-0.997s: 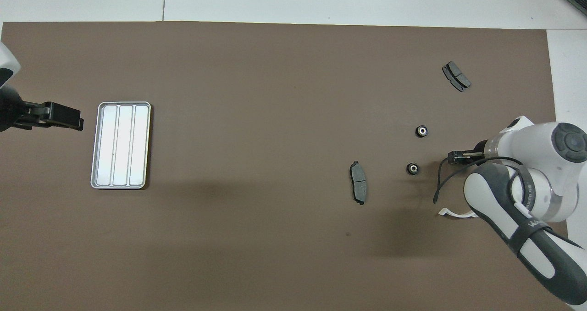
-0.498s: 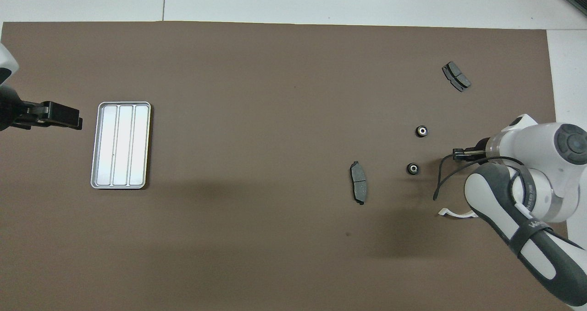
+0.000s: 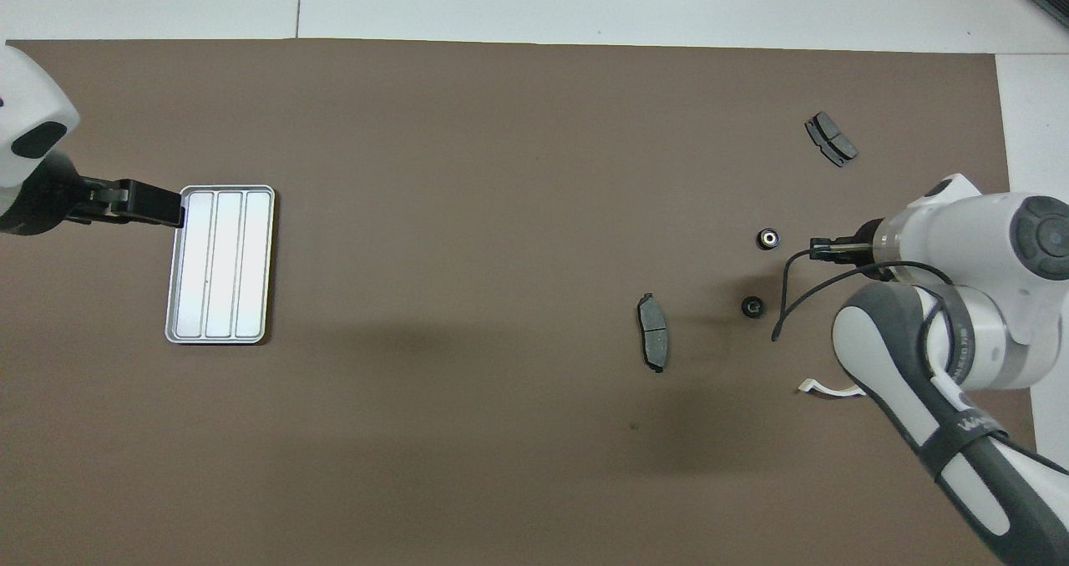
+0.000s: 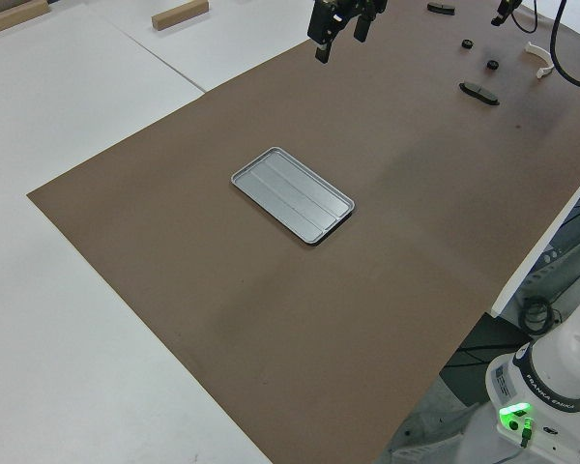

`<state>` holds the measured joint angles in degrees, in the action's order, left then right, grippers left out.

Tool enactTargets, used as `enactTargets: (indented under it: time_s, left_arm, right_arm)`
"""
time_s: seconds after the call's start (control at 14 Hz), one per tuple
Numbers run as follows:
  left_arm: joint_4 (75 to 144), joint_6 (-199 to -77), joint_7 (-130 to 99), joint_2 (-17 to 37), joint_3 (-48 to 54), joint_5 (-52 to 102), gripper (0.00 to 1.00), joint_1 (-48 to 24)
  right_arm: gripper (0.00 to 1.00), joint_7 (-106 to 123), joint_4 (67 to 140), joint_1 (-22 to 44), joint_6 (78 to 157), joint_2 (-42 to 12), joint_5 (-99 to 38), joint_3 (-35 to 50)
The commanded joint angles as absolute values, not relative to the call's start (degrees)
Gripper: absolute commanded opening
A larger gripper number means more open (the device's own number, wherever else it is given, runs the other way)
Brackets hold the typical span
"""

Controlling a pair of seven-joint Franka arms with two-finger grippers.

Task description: Pick bearing gear from pile to tray

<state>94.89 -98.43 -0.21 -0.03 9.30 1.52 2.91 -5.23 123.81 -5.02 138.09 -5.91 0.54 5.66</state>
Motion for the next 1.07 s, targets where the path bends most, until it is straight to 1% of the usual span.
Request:
enactTargets:
  time_s: [0.0, 0.14, 0.36, 0.57, 0.71, 1.0]
  left_arm:
    - [97.4, -99.7, -6.1, -1.8, 8.8, 2.3, 1.0, -0.2]
    - [98.2, -99.8, -6.2, -1.6, 8.8, 2.6, 1.0, -0.4]
    - [99.4, -100.6, -6.5, -0.9, 8.8, 2.6, 1.0, -2.5]
    - [99.6, -102.6, -6.8, 0.8, 8.8, 2.6, 1.0, -3.9]
    - [100.6, -105.6, -9.9, 1.8, 8.8, 2.6, 1.0, -5.4]
    - [104.5, -112.2, -13.3, 2.5, 8.8, 2.6, 1.0, -7.5]
  right_arm:
    - [0.0, -15.1, 120.9, 0.9, 136.6, -6.8, 0.9, 6.1]
    - [0.0, -21.9, 119.0, 6.0, 136.6, -8.0, 1.1, 6.0]
    - [0.0, -31.8, 114.4, 13.1, 136.6, -12.0, 1.1, 6.0]
    - [0.0, -39.3, 111.2, 19.1, 136.8, -15.2, 1.1, 6.0]
    - [0.0, -42.3, 109.7, 21.8, 136.7, -16.8, 1.2, 6.1]
    - [0.0, -49.0, 102.7, 28.8, 136.8, -25.5, 2.1, 5.7]
